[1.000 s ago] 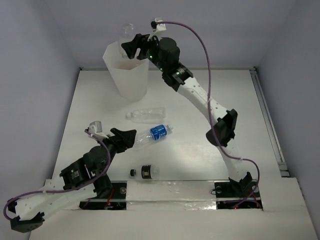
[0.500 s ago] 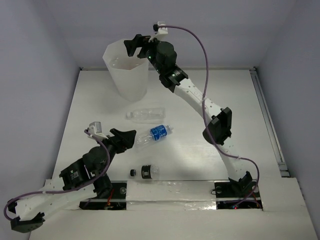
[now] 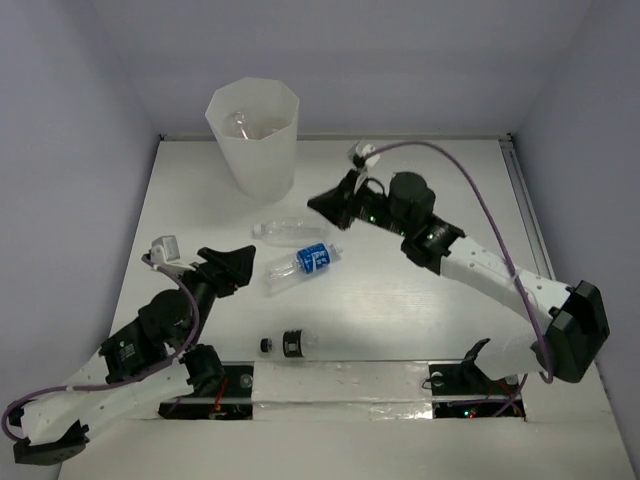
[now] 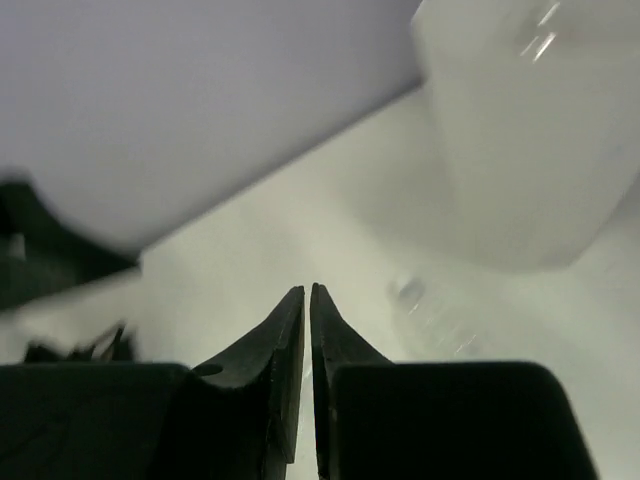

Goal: Put the plastic bottles in the bin

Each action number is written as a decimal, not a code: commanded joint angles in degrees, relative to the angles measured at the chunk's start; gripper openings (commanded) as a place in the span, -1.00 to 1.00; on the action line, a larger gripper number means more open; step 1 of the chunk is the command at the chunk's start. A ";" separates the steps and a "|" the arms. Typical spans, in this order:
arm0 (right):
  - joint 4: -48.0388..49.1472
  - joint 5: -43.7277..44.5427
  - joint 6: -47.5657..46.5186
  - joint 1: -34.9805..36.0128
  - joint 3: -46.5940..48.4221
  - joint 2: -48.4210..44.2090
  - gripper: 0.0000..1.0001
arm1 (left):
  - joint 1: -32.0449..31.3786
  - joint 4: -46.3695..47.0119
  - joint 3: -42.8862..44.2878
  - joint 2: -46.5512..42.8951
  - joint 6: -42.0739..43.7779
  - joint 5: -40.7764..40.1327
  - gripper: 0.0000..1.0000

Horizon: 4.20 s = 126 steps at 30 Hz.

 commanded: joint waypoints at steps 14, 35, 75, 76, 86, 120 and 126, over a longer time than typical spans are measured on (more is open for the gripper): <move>-16.33 0.83 -10.01 24.12 -11.98 9.43 0.99 | -0.20 -0.28 12.39 5.61 9.79 -1.59 0.50; -13.79 7.07 -3.00 27.38 -20.93 2.26 -0.05 | 5.66 7.25 9.24 19.93 12.51 6.30 0.78; -21.62 45.48 -5.97 27.38 -12.00 -41.90 -0.14 | 14.92 33.11 2.56 63.79 33.18 37.35 0.98; -21.44 46.01 -6.59 27.38 -11.11 -39.97 -0.14 | 14.91 33.02 2.55 64.93 32.91 37.44 0.98; -11.52 36.54 -8.44 18.87 -0.40 -23.81 -0.14 | 13.86 33.28 1.51 70.47 29.40 36.91 0.82; -14.25 23.51 -6.15 -1.98 78.83 51.63 0.31 | 8.67 33.90 -23.64 18.88 5.75 36.30 0.19; -14.41 22.29 -7.38 -1.98 79.60 51.45 0.69 | 8.67 32.67 -20.48 19.41 6.37 33.49 0.17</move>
